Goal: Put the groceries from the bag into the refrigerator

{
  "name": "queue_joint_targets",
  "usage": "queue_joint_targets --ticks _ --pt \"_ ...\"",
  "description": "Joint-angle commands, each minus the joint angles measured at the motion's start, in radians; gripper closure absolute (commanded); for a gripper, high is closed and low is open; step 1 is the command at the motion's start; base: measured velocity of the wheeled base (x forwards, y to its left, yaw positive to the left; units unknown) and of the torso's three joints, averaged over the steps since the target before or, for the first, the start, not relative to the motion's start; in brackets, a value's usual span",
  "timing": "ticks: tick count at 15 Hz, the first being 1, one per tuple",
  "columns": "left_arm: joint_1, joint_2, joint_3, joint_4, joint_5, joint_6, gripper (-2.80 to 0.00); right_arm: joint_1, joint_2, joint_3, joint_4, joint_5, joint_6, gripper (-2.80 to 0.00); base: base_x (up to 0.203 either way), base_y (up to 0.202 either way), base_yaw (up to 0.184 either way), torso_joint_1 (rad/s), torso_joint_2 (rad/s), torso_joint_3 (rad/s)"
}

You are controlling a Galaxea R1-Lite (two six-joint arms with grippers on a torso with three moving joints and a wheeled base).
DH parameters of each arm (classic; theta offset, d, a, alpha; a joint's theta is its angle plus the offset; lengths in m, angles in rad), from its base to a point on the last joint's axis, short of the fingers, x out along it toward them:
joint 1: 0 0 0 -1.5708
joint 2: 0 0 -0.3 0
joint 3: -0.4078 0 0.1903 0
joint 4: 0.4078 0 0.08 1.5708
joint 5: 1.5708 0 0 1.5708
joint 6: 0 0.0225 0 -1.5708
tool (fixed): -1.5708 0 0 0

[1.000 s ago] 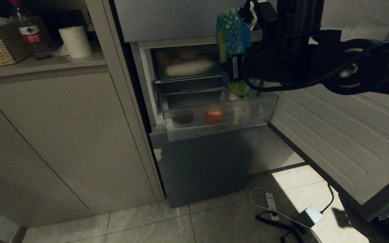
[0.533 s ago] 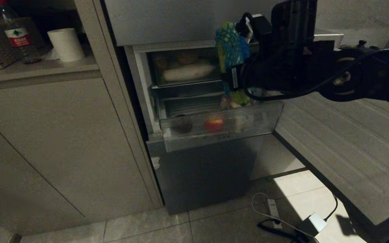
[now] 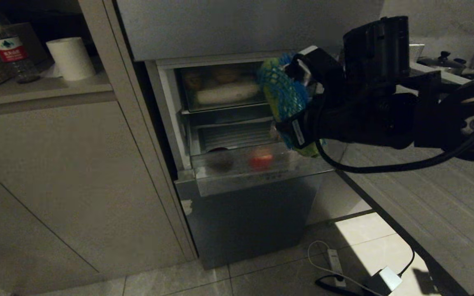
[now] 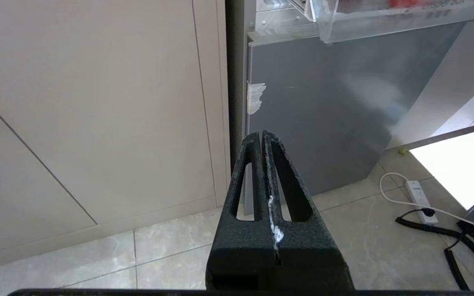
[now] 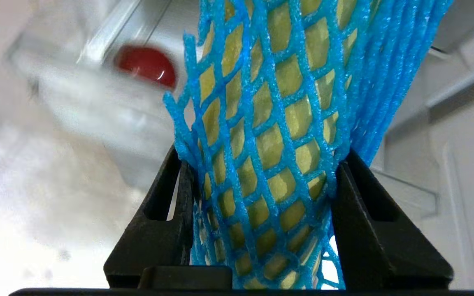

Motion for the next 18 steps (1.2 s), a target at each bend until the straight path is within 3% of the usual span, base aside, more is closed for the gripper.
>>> queue_joint_targets --ticks 1,7,15,18 --pt "0.0 0.002 0.0 -0.001 0.0 0.0 0.0 0.003 0.02 -0.014 -0.01 -0.022 -0.032 0.0 0.0 0.0 0.0 0.0 0.0 0.0" --pt "0.0 0.002 0.0 -0.001 0.0 0.0 0.0 0.014 0.217 -0.147 -0.125 -0.176 -0.342 0.0 0.0 0.0 0.0 0.0 0.0 0.0" --pt "0.0 0.002 0.0 -0.001 0.0 -0.002 0.0 -0.002 0.43 -0.421 -0.128 -0.133 -0.6 0.0 0.0 0.0 0.0 0.0 0.0 0.0" --pt "0.0 0.002 0.0 -0.001 0.0 -0.002 0.0 -0.006 0.46 -0.423 -0.134 -0.122 -0.61 0.0 0.0 0.0 0.0 0.0 0.0 0.0"
